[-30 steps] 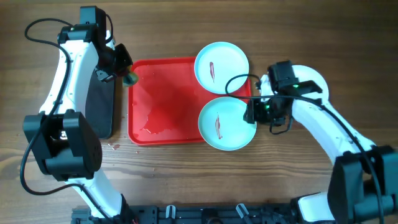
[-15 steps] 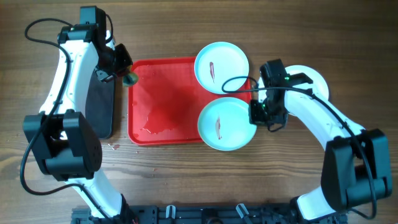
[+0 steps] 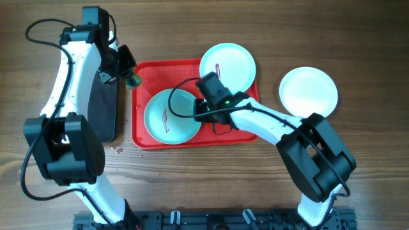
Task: Clean dirty plates on tray and stack at the side
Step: 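Grasp the lower light-blue plate rim with the right gripper, then scrub the lower light-blue plate with the sponge in left gripper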
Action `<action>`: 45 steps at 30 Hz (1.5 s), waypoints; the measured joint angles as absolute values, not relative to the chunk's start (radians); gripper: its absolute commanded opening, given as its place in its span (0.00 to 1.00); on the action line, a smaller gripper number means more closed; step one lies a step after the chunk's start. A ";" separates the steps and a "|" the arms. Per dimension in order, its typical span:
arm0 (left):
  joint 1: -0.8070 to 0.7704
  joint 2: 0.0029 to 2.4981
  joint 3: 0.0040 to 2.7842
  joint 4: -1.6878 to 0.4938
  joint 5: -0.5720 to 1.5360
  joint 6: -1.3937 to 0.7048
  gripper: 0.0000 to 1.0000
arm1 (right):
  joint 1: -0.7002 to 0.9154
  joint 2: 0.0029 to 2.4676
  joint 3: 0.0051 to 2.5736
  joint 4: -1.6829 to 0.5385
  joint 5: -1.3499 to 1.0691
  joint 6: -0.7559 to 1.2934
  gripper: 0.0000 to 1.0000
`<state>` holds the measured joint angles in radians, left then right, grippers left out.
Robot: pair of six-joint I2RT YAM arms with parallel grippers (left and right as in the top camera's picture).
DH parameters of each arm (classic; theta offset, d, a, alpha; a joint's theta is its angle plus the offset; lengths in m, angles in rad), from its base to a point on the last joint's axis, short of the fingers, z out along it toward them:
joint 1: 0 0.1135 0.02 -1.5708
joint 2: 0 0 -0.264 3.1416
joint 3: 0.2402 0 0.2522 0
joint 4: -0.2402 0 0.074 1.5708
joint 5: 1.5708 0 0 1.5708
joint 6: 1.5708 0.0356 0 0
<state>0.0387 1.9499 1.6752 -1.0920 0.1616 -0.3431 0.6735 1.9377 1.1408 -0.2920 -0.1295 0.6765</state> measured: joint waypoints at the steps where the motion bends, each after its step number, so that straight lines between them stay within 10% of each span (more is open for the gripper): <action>1: 0.039 1.950 1.675 -1.092 0.162 -0.343 0.04 | 0.673 1.938 1.141 -0.290 -0.130 0.677 0.29; 6: 0.022 1.950 1.675 -1.144 0.162 -0.343 0.04 | 0.669 1.938 1.141 -0.290 -0.135 0.646 0.04; 32: -0.300 1.839 1.033 -0.412 -0.184 -0.343 0.04 | 0.656 1.976 1.149 -0.175 -0.145 0.733 0.04; 41: -0.266 1.890 1.121 -0.514 0.316 -0.129 0.04 | 0.648 1.976 1.151 -0.195 -0.145 0.710 0.04; 45: -0.248 1.893 1.123 -0.474 0.176 -0.263 0.04 | 0.649 1.976 1.153 -0.196 -0.153 0.710 0.04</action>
